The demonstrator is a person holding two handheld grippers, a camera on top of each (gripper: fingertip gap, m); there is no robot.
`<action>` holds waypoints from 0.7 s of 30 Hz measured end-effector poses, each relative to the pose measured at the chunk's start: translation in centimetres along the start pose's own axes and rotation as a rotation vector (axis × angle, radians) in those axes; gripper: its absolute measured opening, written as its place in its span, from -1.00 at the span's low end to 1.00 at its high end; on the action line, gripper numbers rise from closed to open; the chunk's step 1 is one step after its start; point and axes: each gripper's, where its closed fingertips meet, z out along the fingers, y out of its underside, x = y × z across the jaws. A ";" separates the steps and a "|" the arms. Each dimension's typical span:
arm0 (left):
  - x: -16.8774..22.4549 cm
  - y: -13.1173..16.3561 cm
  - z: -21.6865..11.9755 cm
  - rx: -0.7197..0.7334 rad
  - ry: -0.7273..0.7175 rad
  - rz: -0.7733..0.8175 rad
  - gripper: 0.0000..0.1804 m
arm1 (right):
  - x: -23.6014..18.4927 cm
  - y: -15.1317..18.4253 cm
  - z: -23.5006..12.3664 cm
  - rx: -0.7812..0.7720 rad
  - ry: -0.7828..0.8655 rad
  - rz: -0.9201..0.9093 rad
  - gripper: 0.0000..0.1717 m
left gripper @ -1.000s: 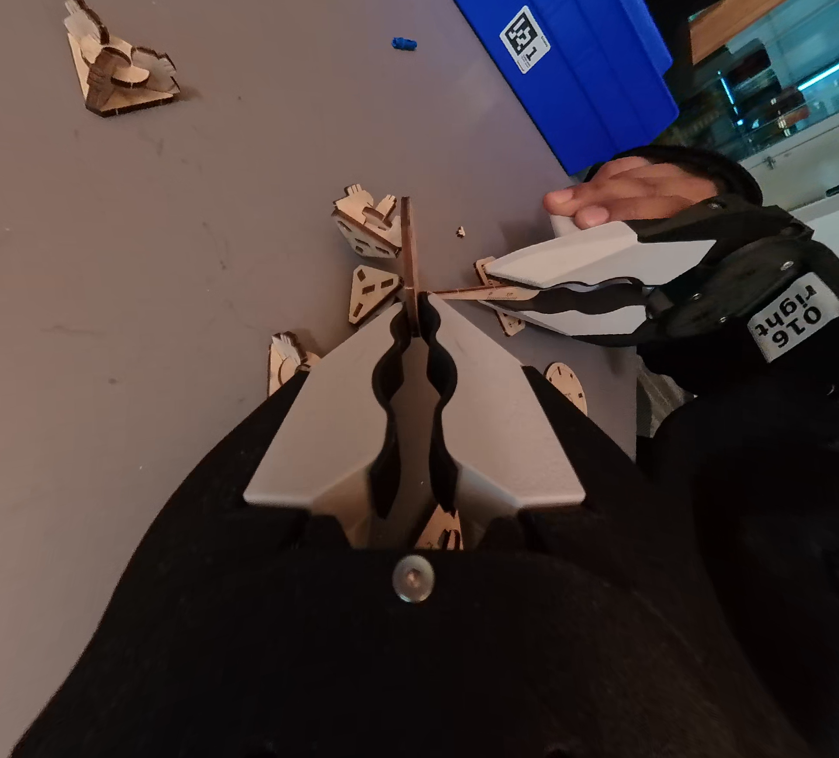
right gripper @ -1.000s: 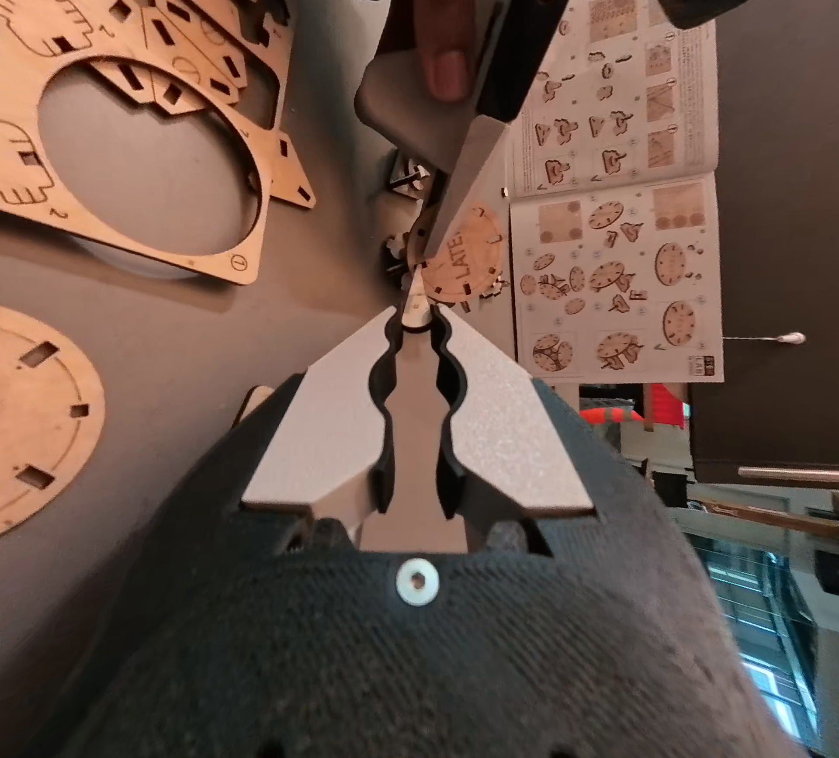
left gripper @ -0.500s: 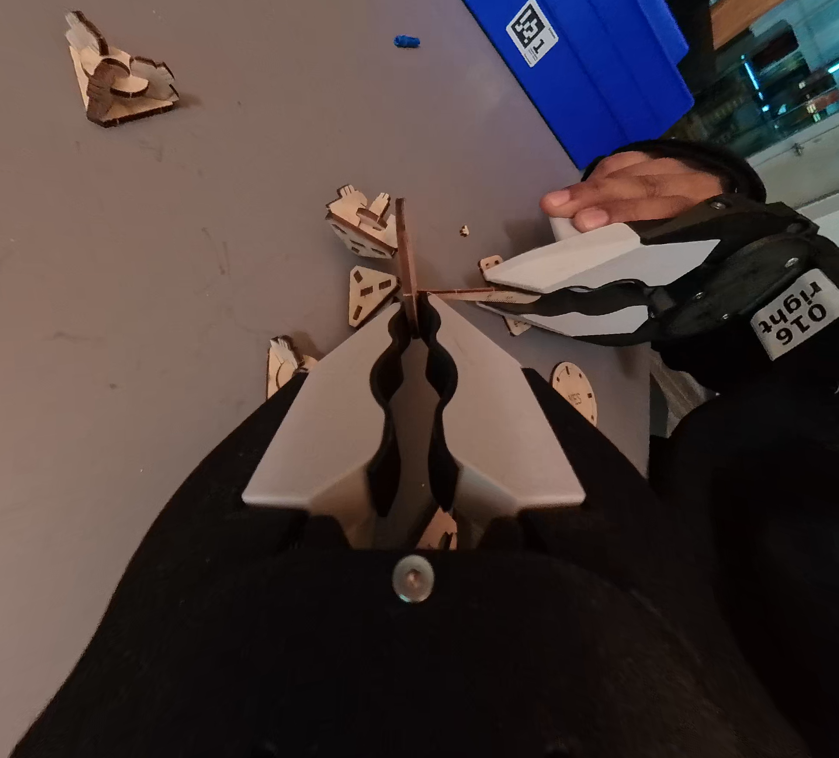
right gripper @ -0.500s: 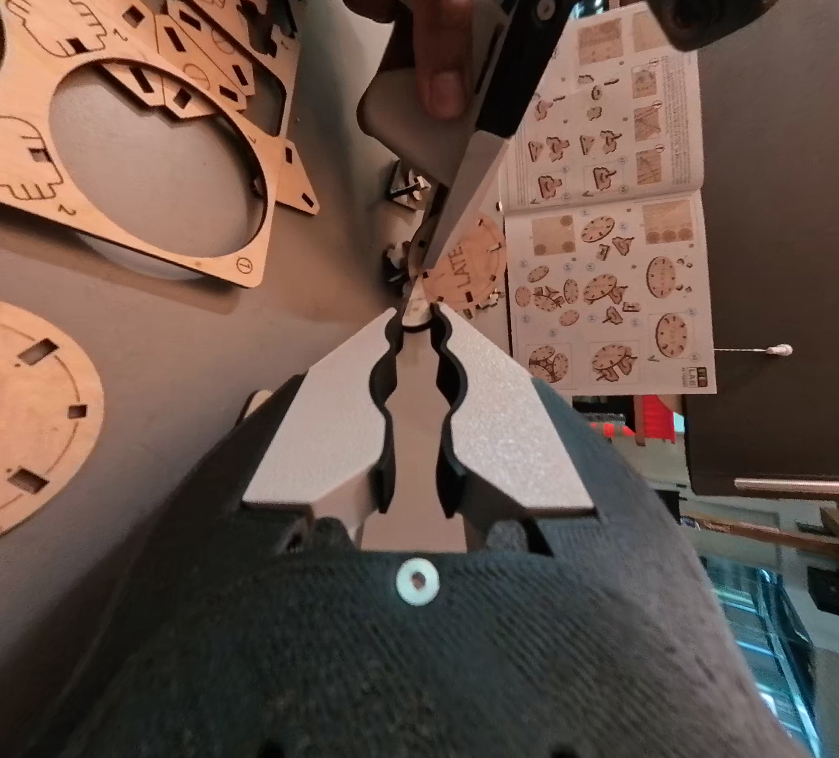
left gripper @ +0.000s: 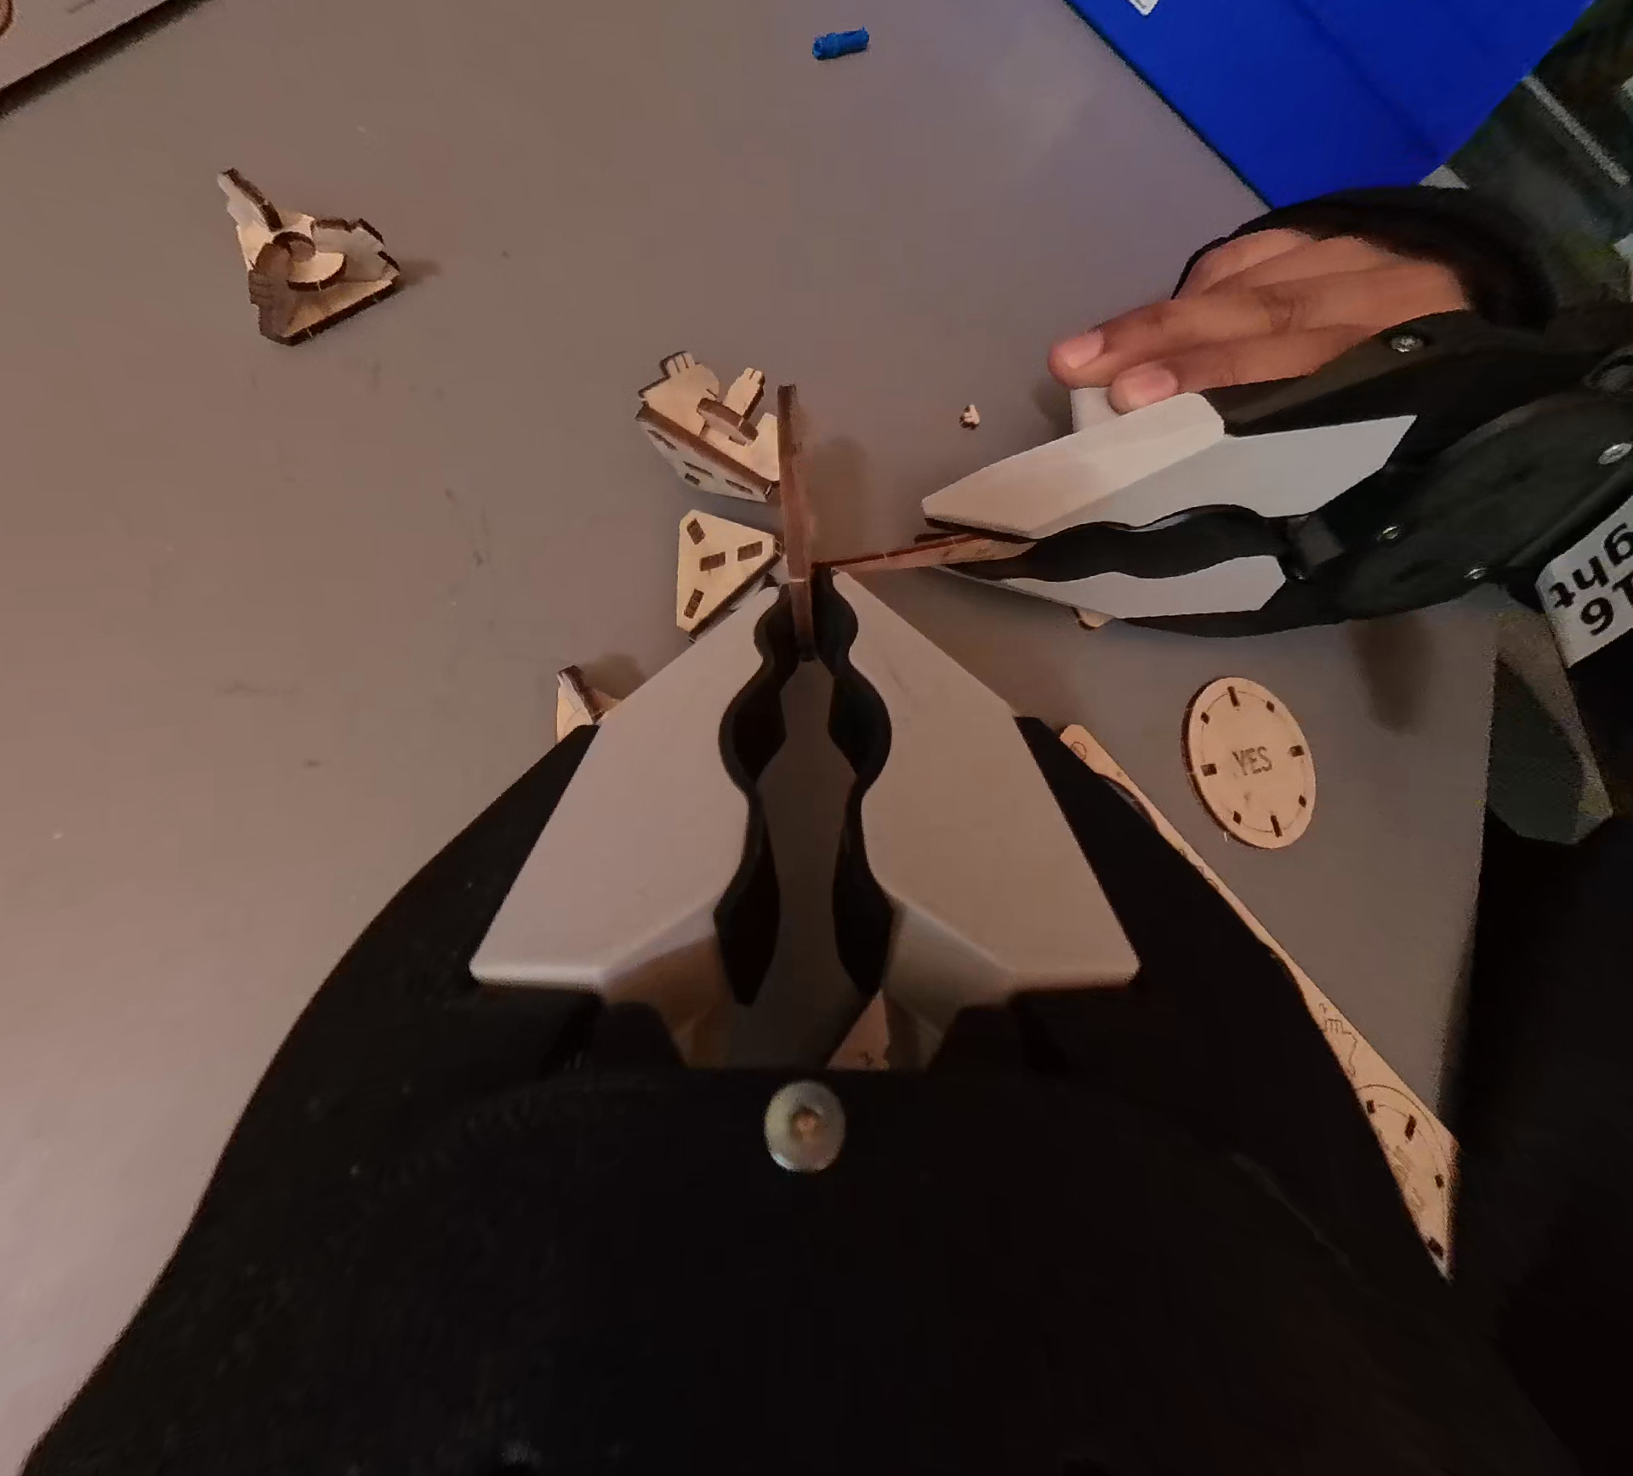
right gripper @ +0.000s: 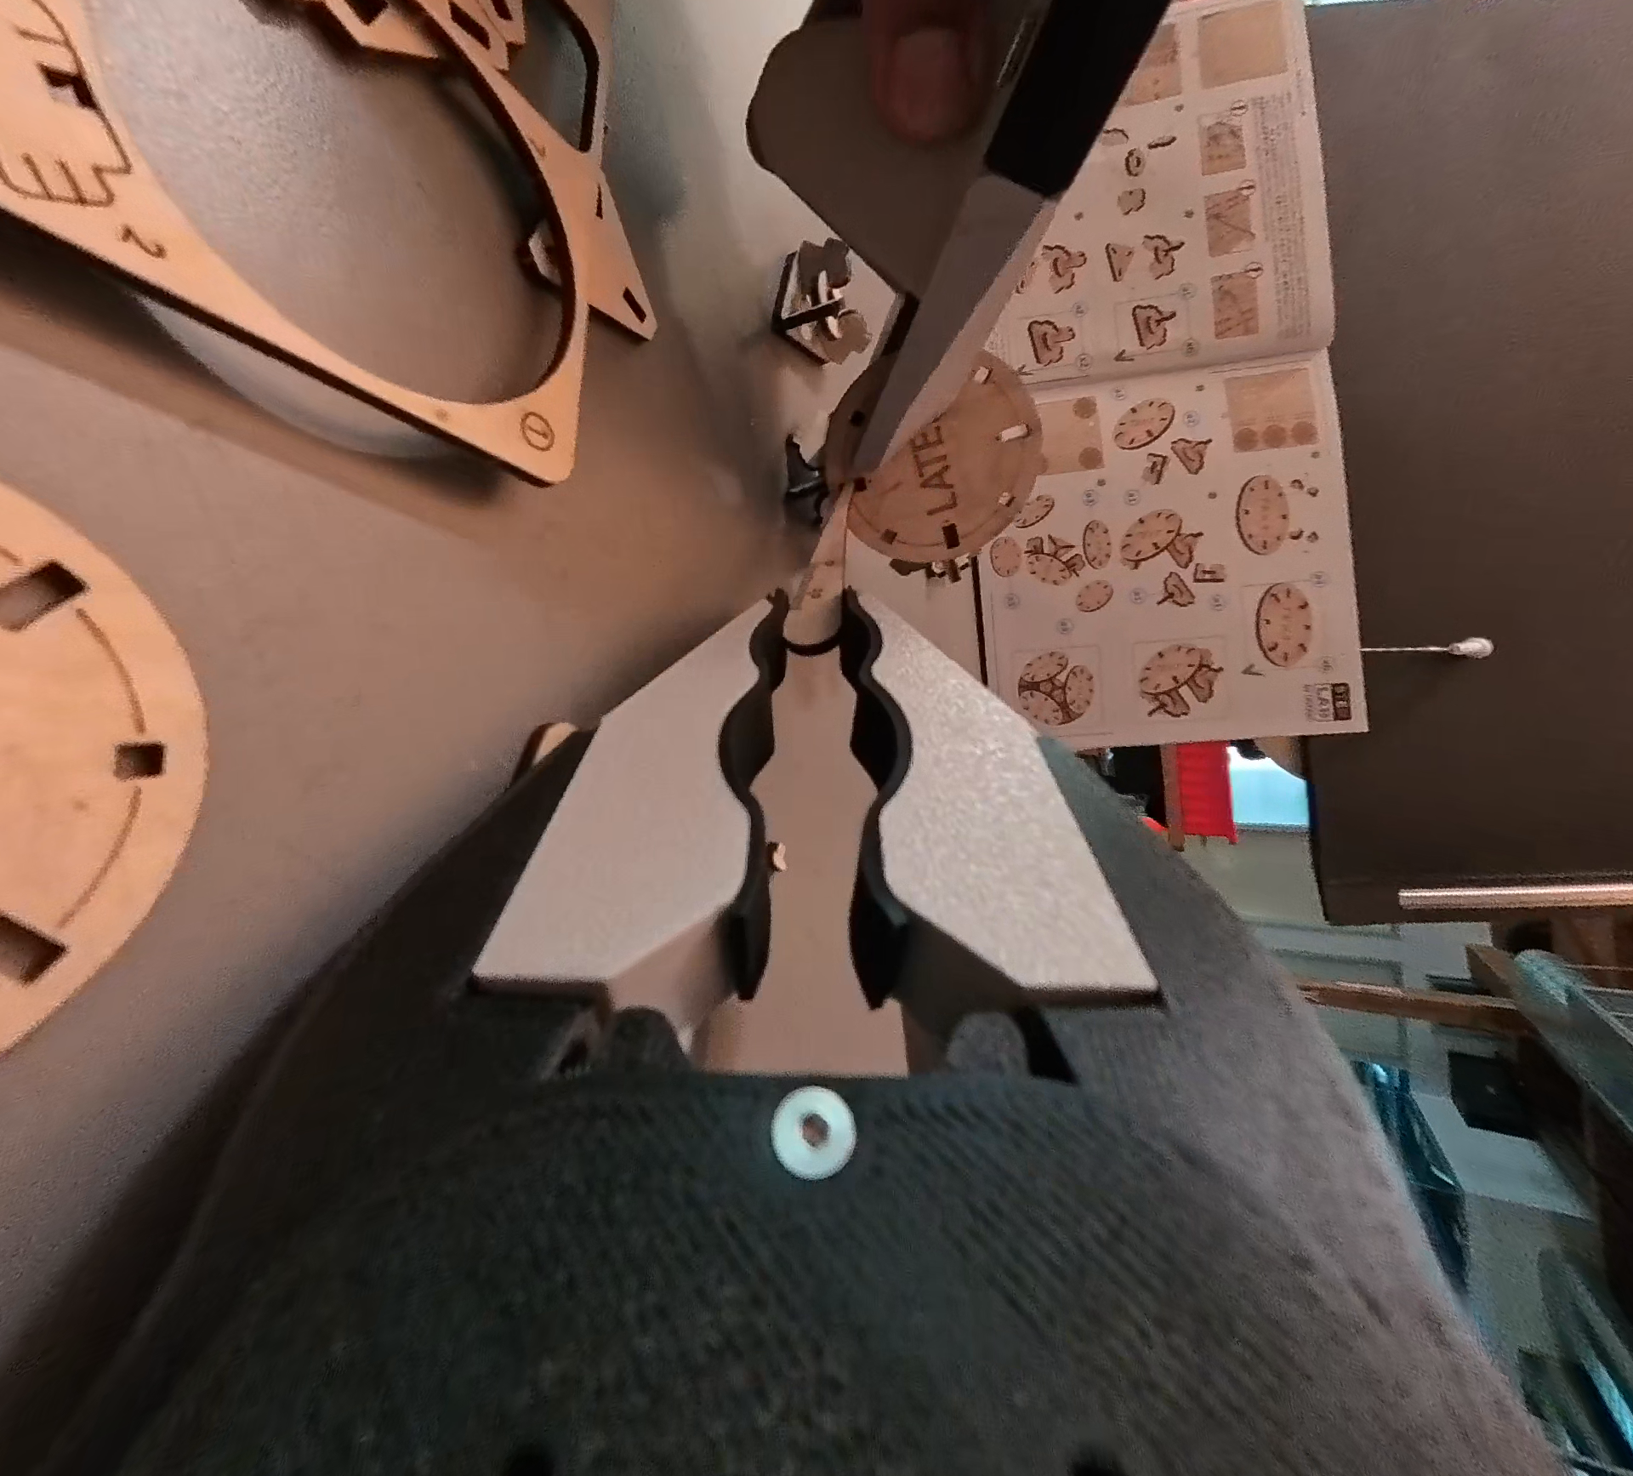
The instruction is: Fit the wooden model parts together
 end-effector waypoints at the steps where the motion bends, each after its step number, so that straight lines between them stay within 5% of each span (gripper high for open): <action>1: 0.0 0.0 0.0 0.000 -0.002 0.000 -0.98 | 0.0 0.0 0.0 -0.005 0.009 -0.012 -0.88; 21: 0.7 1.6 1.4 -0.098 -0.029 0.167 -0.96 | -0.3 -0.2 0.7 -0.033 0.012 -0.029 -0.88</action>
